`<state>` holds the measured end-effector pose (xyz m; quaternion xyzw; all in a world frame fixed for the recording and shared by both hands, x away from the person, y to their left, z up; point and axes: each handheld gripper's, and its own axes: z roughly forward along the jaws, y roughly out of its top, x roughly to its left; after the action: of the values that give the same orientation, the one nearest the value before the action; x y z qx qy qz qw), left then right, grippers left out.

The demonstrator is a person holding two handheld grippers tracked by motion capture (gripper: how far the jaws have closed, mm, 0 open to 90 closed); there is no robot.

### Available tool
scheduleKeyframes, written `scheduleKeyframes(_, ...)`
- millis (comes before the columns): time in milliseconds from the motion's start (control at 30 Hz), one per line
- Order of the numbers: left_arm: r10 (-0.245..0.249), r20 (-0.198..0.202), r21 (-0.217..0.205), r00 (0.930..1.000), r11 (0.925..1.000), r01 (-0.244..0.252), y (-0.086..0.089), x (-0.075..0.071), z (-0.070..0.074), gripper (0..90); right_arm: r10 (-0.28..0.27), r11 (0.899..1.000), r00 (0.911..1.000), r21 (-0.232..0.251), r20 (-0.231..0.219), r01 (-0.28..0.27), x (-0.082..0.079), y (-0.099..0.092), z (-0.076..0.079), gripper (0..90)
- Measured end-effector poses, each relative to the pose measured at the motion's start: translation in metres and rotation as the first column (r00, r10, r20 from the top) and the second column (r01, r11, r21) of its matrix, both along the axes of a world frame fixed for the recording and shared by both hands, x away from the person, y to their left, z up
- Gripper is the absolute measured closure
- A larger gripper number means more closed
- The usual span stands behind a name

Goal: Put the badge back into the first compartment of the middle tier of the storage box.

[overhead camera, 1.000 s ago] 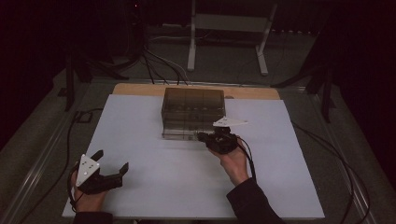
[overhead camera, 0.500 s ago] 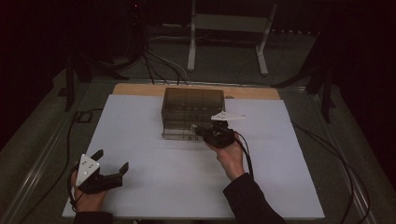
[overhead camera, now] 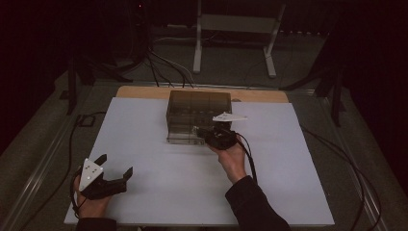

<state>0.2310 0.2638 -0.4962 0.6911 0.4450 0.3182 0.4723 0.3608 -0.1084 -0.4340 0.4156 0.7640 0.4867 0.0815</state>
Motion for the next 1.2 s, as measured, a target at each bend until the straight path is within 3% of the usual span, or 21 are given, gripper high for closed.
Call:
scheduleKeyframes(800, 0.004, 0.006, 0.005, 1.0000, 1.0000, -0.004, 0.000, 0.000, 0.000, 0.5, -0.014, 0.999, 0.9992, 0.030, -0.039, 0.015, 0.015, 0.020, -0.015, 87.9)
scheduleKeyframes(1200, 0.002, 0.007, 0.005, 1.0000, 1.0000, -0.002, 0.000, 0.000, 0.000, 0.5, -0.010, 1.000, 0.9993, 0.013, -0.035, 0.011, 0.020, 0.036, -0.016, 87.9)
